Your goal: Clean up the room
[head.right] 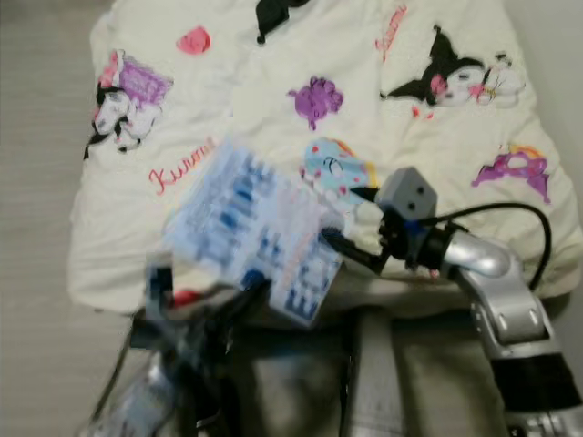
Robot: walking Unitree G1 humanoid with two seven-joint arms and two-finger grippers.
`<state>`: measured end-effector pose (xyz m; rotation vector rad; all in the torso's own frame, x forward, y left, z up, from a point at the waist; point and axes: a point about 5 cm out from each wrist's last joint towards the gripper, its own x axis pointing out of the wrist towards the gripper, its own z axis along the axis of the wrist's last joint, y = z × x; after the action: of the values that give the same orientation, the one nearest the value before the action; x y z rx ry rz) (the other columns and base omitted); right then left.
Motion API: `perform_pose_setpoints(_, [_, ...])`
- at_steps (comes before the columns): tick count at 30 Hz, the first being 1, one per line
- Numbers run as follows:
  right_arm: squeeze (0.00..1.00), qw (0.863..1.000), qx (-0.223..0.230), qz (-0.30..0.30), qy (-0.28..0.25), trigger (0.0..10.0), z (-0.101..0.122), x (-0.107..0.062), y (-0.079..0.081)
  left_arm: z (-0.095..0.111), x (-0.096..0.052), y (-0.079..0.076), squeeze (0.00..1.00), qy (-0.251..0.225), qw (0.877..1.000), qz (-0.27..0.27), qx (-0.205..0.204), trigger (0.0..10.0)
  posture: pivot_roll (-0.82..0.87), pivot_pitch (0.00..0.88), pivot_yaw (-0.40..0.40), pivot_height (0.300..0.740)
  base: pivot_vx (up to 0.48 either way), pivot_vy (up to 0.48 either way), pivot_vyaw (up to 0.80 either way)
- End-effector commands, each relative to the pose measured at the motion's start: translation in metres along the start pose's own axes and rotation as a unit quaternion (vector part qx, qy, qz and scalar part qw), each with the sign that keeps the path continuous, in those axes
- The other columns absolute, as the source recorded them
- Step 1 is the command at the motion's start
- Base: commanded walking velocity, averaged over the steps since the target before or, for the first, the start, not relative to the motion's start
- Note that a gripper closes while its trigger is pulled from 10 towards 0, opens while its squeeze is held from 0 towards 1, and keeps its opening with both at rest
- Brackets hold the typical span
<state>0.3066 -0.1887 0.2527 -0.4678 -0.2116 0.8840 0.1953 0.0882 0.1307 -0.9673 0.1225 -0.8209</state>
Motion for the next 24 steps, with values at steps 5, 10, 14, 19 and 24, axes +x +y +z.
perform_pose_setpoints(5, [0.00,0.999,0.027,-0.039,0.007,10.0,-0.011,0.002,-0.009,0.064,-0.004,-0.025,0.00,-0.097,0.991,-0.009,0.091,0.0,-0.03,0.475,0.007,0.566,0.000,0.000,0.00])
perform_pose_setpoints(10, [0.00,0.999,0.031,-0.035,0.005,10.0,-0.013,0.006,-0.006,0.092,-0.007,-0.015,0.00,-0.119,0.982,0.023,0.145,0.0,-0.02,0.467,0.001,0.566,0.000,0.000,0.00])
perform_pose_setpoints(14, [0.00,0.998,0.031,-0.054,0.006,10.0,-0.016,0.008,-0.007,0.114,-0.015,0.006,0.00,-0.114,0.960,0.099,0.236,0.0,-0.02,0.464,0.001,0.566,0.000,0.000,0.00])
perform_pose_setpoints(19, [0.00,0.984,0.079,-0.157,0.011,10.0,-0.026,0.008,-0.017,0.138,-0.009,0.026,0.00,-0.097,0.884,0.237,0.392,0.0,-0.01,0.437,0.004,0.566,0.000,0.000,0.00])
perform_pose_setpoints(24, [0.00,0.966,0.134,-0.221,0.014,10.0,-0.040,0.007,-0.011,0.152,0.002,0.030,0.00,-0.114,0.833,0.285,0.460,0.0,-0.01,0.421,0.010,0.566,0.000,0.000,0.00])
